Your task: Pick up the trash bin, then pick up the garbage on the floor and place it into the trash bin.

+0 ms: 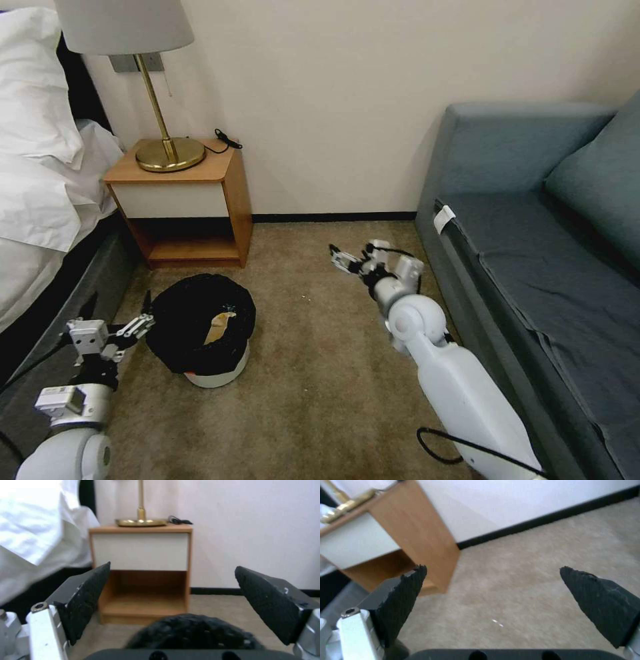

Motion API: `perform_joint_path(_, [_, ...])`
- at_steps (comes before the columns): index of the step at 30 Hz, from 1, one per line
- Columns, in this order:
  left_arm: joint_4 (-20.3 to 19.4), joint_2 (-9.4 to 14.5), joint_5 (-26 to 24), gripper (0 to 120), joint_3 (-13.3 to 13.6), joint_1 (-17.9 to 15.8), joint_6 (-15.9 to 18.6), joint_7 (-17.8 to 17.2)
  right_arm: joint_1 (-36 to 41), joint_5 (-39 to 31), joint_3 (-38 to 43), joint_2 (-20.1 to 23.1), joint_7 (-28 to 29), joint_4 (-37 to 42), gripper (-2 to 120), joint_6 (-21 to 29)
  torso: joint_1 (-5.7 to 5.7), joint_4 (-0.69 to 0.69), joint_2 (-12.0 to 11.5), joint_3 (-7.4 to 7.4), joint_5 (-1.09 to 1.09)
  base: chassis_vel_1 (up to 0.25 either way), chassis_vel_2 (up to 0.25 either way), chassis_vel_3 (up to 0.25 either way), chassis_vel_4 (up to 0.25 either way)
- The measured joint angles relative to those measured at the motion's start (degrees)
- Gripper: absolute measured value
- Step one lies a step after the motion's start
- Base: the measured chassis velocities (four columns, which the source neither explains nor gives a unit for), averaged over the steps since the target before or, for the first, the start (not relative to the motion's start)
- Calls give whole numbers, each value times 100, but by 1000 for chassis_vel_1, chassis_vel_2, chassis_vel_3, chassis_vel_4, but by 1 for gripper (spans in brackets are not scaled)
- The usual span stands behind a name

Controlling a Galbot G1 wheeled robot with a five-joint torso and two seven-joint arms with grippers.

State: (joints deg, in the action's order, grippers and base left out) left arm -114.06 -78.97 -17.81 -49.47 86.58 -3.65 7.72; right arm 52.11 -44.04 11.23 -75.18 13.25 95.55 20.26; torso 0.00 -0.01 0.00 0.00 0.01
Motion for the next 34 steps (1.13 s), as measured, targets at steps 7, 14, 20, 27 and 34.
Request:
perform_joint_path(7, [128,-30,87,100,377,-90,71,-34,278,370,348,-136,-209,-199,100,-139,0,1,0,0,-1,0,0,0,0])
perform_joint_path(14, [109,-38,252,100,565,-72,14,-52,398,800,538,-340,-450,-508,100,-337,0,1,0,0,-2,0,0,0,0])
perform_joint_path(20, [62,-28,305,100,617,-61,38,-89,399,930,607,-428,-525,-638,100,-376,0,1,0,0,-1,0,0,0,0])
perform_joint_path(27, [60,-28,307,100,616,-59,44,-94,390,930,604,-430,-527,-641,100,-376,0,1,0,0,-1,0,0,0,0])
perform_joint_path(34, [60,-28,307,100,612,-59,45,-96,384,923,595,-427,-525,-641,100,-376,0,1,0,0,-1,0,0,0,0])
